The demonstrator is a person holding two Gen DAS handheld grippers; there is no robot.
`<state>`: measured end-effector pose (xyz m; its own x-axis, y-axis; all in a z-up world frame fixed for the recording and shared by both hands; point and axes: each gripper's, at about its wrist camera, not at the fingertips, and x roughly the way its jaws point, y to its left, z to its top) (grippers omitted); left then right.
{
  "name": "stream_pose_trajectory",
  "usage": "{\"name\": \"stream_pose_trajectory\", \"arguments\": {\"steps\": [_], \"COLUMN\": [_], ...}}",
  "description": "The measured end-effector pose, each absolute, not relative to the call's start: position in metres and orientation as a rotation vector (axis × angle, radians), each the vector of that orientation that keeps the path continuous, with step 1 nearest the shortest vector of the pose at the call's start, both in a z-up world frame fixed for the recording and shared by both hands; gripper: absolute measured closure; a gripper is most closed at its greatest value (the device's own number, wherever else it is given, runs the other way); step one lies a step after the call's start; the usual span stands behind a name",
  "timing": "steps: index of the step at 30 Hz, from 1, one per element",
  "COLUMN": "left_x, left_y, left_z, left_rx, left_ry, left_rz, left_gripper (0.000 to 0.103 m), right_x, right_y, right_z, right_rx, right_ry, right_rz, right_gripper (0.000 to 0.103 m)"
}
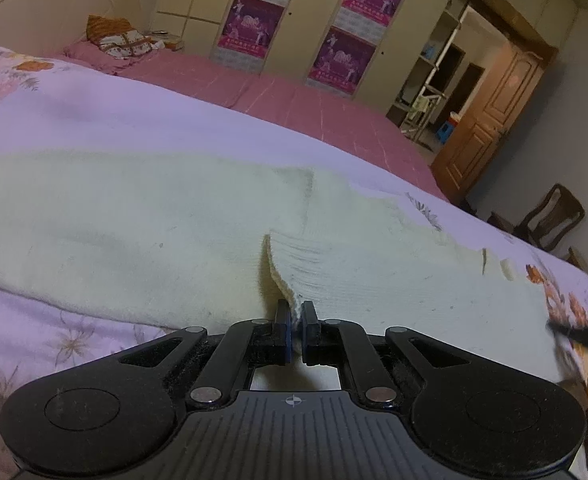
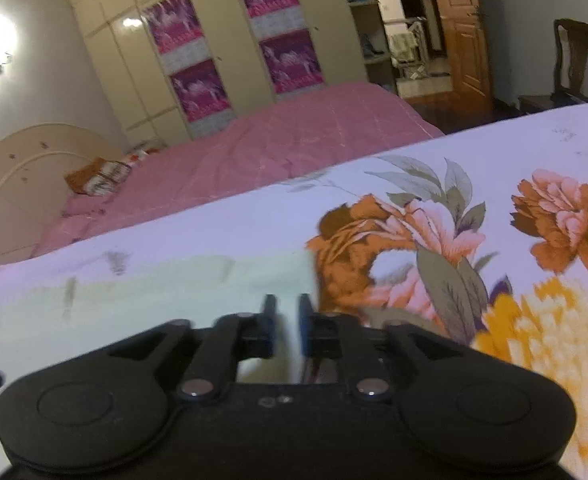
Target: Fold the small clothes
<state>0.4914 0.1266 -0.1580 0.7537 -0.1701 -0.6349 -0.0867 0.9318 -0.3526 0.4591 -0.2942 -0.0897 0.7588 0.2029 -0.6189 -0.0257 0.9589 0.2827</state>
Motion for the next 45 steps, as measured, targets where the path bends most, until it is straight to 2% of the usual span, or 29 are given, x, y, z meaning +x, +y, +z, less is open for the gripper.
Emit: {"name": "stream_pose_trajectory", "arguments": {"steps": [3,6,7,8,9,10,13,15,17,19,21,28,36,39,45], "left_x": [0.490,0.477,0.471,0.462,0.455,0.443,0.419,0.405,0.392,0.378,0.366,0.365,0.372,0.377,0.410], "left_y": [0.126,0.135,0.140,0.149,0.157,0.169,0.220,0.257,0.296,0.333,0.363,0.428,0.444,0.436,0.381], "left_z": [-0.155,-0.147,-0.146,-0.144,-0.142,-0.140,-0.142,-0.147,-0.155,-0.166,-0.176,-0.209,-0.222,-0.211,-0.158], "left_rx": [-0.383,-0.388,-0.390,-0.382,-0.369,-0.357,-0.408,-0.485,-0.594,-0.729,-0.828,-1.044,-1.127,-1.038,-0.768], "left_ry": [0.724,0.701,0.690,0.681,0.667,0.628,0.610,0.601,0.593,0.558,0.514,0.442,0.392,0.415,0.423], "left_rz": [-0.029,-0.015,-0.002,0.032,0.069,0.111,0.170,0.224,0.275,0.314,0.363,0.412,0.403,0.418,0.259], "left_gripper": [0.096,0.093,0.084,0.048,0.027,0.012,0.013,0.023,0.042,0.052,0.056,0.095,0.096,0.100,0.100], "right_x": [0.445,0.429,0.421,0.416,0.410,0.406,0.394,0.389,0.385,0.382,0.382,0.393,0.407,0.408,0.405], "right_y": [-0.285,-0.288,-0.288,-0.287,-0.285,-0.283,-0.278,-0.274,-0.267,-0.260,-0.251,-0.213,-0.194,-0.195,-0.200], "right_z": [-0.091,-0.074,-0.070,-0.068,-0.067,-0.067,-0.068,-0.070,-0.071,-0.072,-0.073,-0.065,-0.054,-0.056,-0.060], "right_rx": [0.176,0.245,0.254,0.259,0.264,0.268,0.287,0.313,0.336,0.358,0.382,0.379,0.382,0.390,0.402], "right_ry": [0.717,0.669,0.656,0.654,0.655,0.660,0.668,0.674,0.678,0.679,0.684,0.680,0.673,0.679,0.683], "right_rz": [0.105,0.102,0.101,0.106,0.111,0.114,0.124,0.126,0.123,0.124,0.122,0.135,0.147,0.142,0.134], "right_gripper": [0.085,0.083,0.083,0.083,0.083,0.083,0.083,0.083,0.083,0.083,0.083,0.083,0.083,0.083,0.083]}}
